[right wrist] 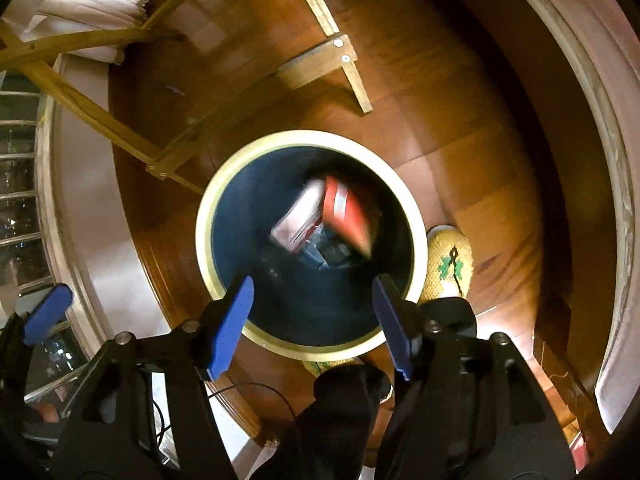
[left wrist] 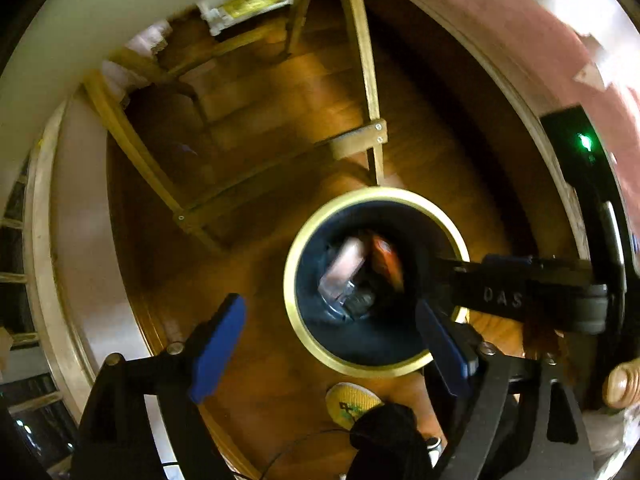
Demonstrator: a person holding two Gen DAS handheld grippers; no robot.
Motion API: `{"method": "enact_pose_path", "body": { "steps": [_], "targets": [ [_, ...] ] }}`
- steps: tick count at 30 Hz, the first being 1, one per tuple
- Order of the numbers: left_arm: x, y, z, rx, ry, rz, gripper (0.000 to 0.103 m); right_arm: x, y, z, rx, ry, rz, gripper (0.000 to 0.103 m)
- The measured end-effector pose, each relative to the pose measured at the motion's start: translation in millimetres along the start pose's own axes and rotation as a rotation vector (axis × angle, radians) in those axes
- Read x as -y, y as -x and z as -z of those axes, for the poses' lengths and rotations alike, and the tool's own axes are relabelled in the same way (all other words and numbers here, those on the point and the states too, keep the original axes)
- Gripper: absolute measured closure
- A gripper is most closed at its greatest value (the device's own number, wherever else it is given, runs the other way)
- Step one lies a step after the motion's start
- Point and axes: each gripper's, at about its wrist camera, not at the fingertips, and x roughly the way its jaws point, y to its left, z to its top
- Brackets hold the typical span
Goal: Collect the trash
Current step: 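Lower the snack bag and juice carton over the bin and release both, then raise both open tools back toward the table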
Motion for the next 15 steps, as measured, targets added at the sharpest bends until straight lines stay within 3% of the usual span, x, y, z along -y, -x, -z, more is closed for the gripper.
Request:
{"method": "enact_pose_path", "body": {
  "steps": [8,15],
  "targets": [
    [-26,29,-10,0.028,0.045,-0.025,0.015,-12,32,3,0.013,0.041,-0.015,0.043],
    [-33,111,0,0.073,0.118,-0.04,0.015,-35,94,10,0.052,0.096,-0.036,0.043]
  ]
}}
